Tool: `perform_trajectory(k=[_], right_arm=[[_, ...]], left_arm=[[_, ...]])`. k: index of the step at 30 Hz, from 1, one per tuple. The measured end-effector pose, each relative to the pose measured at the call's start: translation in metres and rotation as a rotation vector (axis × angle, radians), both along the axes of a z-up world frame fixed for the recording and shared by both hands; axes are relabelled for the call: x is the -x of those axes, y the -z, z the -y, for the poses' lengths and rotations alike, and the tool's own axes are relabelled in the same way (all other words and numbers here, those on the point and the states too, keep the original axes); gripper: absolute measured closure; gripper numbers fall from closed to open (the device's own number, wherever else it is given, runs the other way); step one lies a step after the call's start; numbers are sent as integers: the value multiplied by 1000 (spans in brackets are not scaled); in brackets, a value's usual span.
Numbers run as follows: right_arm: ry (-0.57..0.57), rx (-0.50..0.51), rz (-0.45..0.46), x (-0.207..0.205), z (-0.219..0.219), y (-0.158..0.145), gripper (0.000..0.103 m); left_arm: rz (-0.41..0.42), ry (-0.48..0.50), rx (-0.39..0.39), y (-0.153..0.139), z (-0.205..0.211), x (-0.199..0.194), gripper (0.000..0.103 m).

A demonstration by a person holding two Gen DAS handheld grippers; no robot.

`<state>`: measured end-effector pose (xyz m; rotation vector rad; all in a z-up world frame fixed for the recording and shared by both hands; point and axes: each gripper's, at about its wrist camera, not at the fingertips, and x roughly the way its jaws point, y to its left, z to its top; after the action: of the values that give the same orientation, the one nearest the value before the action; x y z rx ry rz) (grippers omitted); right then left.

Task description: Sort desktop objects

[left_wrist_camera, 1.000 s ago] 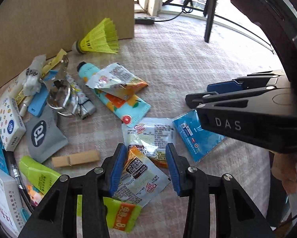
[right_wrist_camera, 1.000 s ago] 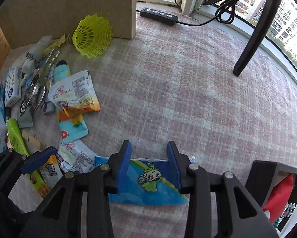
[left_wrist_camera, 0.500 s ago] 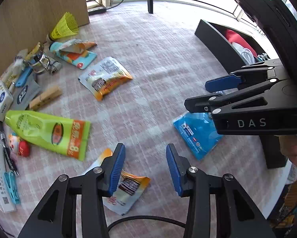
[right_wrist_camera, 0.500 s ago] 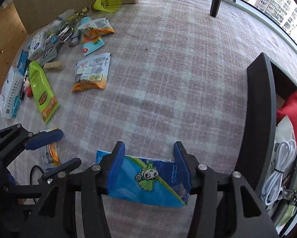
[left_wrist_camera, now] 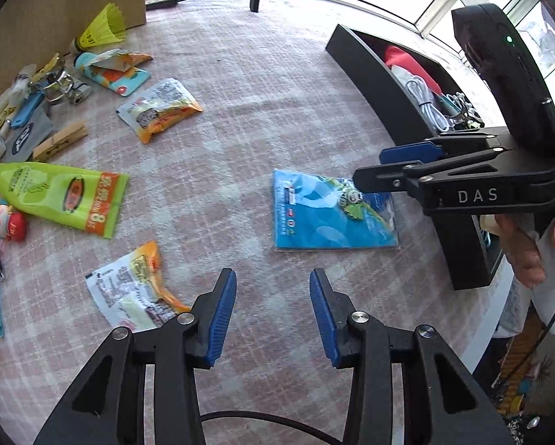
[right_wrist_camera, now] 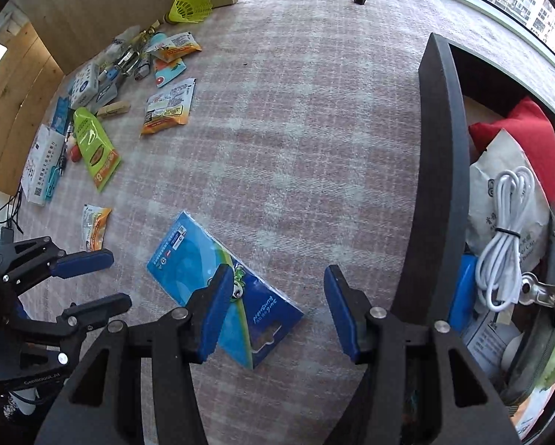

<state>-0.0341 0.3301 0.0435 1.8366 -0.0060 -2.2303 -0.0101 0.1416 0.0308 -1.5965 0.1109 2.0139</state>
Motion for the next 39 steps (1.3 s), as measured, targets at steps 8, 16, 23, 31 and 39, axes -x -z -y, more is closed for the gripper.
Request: perform_trajectory(k=[8, 16, 23, 31, 39], right_arm=[[-38, 130, 90, -23, 14, 16, 67], [79, 201, 76, -7, 12, 19, 73], [82, 172, 44, -3, 36, 26, 84], [113, 201, 27, -1, 29, 15, 85], [173, 224, -35, 8, 3, -12, 86]], left_arm=[[-44, 20, 5, -1, -13, -1, 64], [-42, 38, -13, -3, -30, 4, 64], [-44, 48, -20, -7, -43, 2, 65], [-55, 30, -46, -25, -42, 14, 67], [-123, 72, -53, -55, -62, 42, 69]])
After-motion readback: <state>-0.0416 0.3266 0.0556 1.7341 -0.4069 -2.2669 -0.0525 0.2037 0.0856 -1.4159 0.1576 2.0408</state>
